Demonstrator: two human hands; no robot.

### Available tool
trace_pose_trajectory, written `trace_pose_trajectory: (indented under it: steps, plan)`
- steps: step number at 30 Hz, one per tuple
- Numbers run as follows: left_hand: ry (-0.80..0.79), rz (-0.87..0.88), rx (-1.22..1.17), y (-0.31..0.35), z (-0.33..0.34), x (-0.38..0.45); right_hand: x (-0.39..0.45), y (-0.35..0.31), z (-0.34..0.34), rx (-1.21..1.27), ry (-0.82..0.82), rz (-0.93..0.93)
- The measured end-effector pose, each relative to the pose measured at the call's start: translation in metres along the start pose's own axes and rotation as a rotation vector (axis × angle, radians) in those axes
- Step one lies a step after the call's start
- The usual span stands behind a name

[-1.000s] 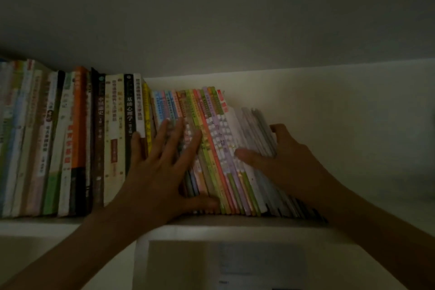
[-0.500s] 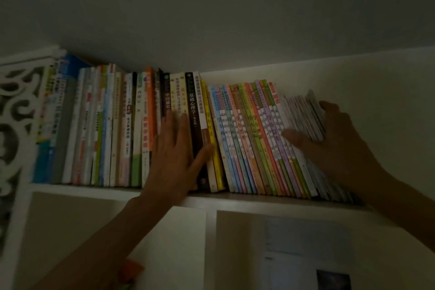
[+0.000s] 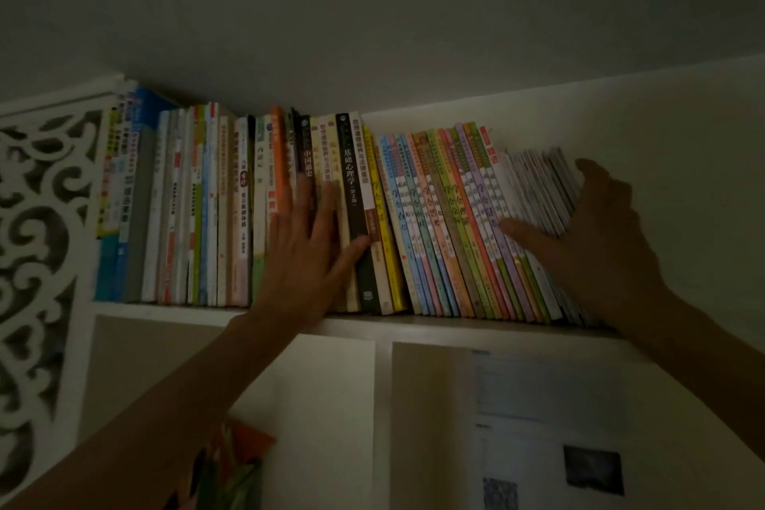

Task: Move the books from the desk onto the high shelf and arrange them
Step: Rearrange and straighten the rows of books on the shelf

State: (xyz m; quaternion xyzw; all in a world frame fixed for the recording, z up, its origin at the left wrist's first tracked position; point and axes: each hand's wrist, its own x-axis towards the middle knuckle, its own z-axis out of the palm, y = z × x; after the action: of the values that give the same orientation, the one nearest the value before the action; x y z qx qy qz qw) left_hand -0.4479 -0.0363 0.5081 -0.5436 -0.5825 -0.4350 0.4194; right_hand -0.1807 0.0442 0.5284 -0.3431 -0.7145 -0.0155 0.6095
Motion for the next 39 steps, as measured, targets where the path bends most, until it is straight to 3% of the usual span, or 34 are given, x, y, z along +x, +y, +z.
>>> trace_pose_trajectory:
  steps: [4,11,13,17,22,26,29,32,35,39]
  plan:
    - [0.038,-0.096,-0.114,-0.016,-0.008,0.015,0.006,-0.009,-0.008,0.04,0.031,-0.042]
    - [0.033,-0.071,-0.015,-0.028,0.004,0.023,0.013,-0.006,-0.002,0.033,-0.023,-0.009]
    - [-0.024,-0.104,-0.003,-0.027,0.001,0.025,0.012,-0.009,-0.002,-0.078,0.019,-0.016]
    - [-0.129,-0.175,-0.013,-0.022,-0.013,0.023,0.01,-0.035,0.007,-0.304,0.264,-0.401]
    - [-0.095,0.035,0.147,-0.029,-0.043,-0.008,0.002,-0.106,0.062,-0.192,0.08,-0.749]
    - [-0.139,-0.021,0.238,-0.071,-0.062,-0.012,0.007,-0.144,0.115,-0.331,-0.002,-0.881]
    - [-0.17,-0.007,0.266,-0.11,-0.066,-0.003,0.014,-0.167,0.148,-0.52,-0.079,-0.855]
    - [-0.234,0.133,0.23,-0.148,-0.061,-0.001,0.013,-0.169,0.175,-0.605,0.002,-0.795]
    - [-0.151,0.242,0.163,-0.169,-0.049,-0.003,0.018,-0.16,0.189,-0.698,0.074,-0.796]
    - [-0.115,0.285,0.077,-0.168,-0.054,-0.001,0.015,-0.168,0.184,-0.758,0.025,-0.742]
